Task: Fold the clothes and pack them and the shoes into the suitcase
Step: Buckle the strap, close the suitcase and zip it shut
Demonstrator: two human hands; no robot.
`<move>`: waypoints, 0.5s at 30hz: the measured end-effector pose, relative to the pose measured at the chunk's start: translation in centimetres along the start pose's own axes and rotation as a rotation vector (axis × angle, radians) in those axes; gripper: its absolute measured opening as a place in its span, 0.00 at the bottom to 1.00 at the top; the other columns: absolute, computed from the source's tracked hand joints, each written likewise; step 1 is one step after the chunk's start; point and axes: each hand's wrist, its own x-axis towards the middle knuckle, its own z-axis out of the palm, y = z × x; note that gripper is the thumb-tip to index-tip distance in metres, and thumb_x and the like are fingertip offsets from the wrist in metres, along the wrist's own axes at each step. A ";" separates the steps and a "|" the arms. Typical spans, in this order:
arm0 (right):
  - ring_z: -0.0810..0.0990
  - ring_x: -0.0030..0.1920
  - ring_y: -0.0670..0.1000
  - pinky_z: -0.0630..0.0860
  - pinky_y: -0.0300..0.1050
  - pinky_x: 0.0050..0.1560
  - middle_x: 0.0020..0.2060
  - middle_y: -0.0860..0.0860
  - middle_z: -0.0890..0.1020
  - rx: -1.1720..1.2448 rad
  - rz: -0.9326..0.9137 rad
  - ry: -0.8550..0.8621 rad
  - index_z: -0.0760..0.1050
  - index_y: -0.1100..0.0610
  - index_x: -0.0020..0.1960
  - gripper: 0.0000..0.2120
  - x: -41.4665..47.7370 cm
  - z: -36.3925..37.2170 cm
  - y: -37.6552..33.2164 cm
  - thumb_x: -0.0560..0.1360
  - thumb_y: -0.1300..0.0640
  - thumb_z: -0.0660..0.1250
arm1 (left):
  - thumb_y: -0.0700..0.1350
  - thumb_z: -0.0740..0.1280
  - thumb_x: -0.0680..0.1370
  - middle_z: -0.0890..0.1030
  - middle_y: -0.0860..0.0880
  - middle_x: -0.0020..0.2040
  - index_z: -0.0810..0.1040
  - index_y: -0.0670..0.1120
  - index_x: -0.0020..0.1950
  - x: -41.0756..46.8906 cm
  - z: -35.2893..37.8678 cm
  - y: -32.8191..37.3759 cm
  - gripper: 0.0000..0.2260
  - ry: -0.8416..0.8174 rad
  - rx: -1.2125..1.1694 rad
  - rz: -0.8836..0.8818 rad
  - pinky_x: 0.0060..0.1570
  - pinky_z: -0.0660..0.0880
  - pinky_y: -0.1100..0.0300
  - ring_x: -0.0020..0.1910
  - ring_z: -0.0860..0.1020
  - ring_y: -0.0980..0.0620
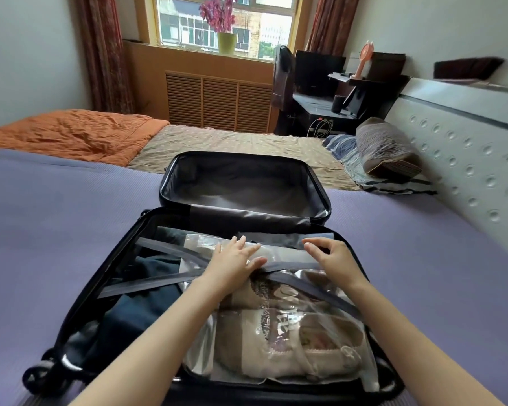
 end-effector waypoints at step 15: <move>0.77 0.53 0.63 0.75 0.54 0.50 0.52 0.60 0.75 0.128 0.535 0.166 0.71 0.66 0.63 0.29 17.0 -4.2 7.0 0.75 0.43 0.65 | 0.71 0.22 0.66 0.50 0.57 0.76 0.52 0.68 0.72 3.4 6.3 2.3 0.40 0.093 0.124 0.075 0.67 0.31 0.54 0.76 0.50 0.57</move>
